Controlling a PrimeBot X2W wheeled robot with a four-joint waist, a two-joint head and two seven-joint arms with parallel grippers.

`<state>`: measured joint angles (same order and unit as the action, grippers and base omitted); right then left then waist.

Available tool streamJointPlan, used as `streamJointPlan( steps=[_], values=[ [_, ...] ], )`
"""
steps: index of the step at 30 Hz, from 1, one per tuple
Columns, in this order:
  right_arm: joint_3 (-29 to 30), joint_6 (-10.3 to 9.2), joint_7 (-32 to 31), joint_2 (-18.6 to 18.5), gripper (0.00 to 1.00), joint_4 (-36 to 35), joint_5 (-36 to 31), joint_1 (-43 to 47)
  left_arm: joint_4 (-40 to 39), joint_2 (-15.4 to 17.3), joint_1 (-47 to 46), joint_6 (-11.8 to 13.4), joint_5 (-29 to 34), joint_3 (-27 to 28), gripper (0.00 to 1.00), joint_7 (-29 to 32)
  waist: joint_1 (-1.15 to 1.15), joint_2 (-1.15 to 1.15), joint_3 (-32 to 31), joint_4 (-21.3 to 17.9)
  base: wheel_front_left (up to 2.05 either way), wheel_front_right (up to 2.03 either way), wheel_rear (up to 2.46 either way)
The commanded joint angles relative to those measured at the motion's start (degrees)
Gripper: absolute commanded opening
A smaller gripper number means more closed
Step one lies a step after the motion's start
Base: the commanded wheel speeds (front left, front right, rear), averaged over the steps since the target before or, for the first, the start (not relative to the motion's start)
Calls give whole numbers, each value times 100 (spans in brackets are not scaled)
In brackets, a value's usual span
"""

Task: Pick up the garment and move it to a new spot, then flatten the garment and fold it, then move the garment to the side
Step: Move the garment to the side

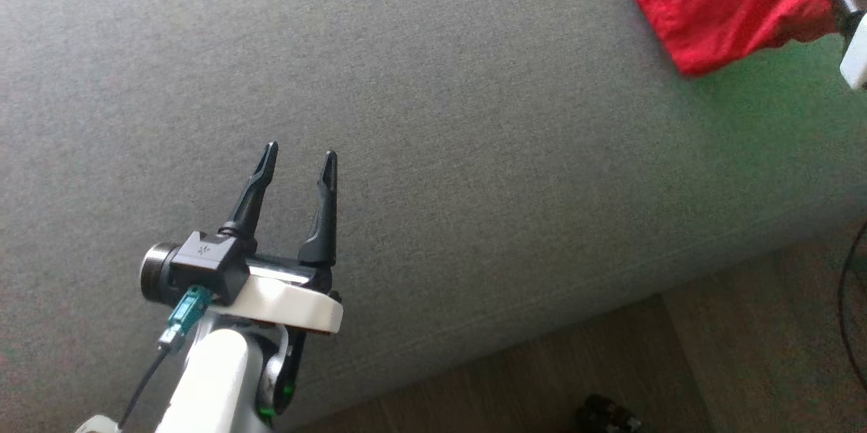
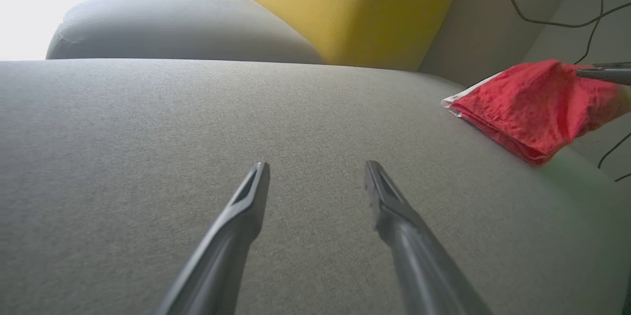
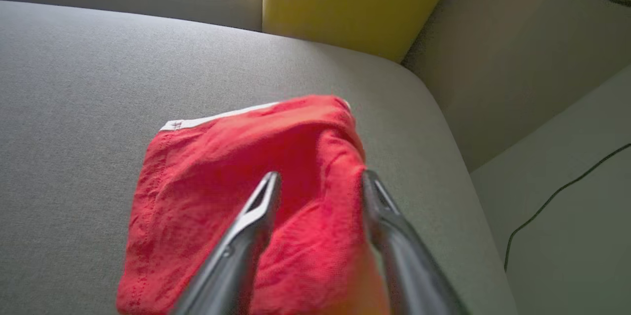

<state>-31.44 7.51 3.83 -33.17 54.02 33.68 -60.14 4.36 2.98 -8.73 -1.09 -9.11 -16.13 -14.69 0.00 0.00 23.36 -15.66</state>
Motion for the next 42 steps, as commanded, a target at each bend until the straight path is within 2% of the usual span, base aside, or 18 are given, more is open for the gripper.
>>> streamJointPlan(
  steps=[1, 9, 20, 27, 34, 38, 42],
  values=[
    [42, -2, 133, -151, 100, -73, -83, -61, -152, -4, -158, -12, 46, 135, 100, -30, 0, 0, -48, 40, 0, 0, 0],
    [237, -2, 629, 233, 100, -264, -187, 160, -181, -8, -44, 74, -46, 163, 100, -30, 0, 0, -368, 198, 0, 0, 0],
    [532, -2, 1093, 1481, 100, -1040, -208, 1448, -249, -10, 304, 450, -427, 129, 100, -30, 0, 0, -1169, 620, 0, 0, 0],
    [1576, -2, 1115, 2227, 100, -1934, -999, 2697, -206, -10, 639, 735, -663, 215, 100, -30, 0, 0, -1731, 977, 0, 0, 0],
    [2702, -2, 1116, 2672, 100, -3250, -2058, 4132, -267, -10, 1039, 955, -892, 256, 100, -30, 0, 0, -2161, 1224, 0, 0, 0],
    [3047, -2, 1116, 2895, 100, -3973, -2495, 4857, -344, -10, 1167, 1041, -884, 320, 100, -31, 0, 0, -2262, 1330, 0, 0, 0],
    [3248, -2, 1116, 3002, 100, -4421, -2627, 5394, -427, -10, 1255, 1093, -652, 380, 100, -31, 0, 0, -2305, 1390, 0, 0, 0]
  ],
)
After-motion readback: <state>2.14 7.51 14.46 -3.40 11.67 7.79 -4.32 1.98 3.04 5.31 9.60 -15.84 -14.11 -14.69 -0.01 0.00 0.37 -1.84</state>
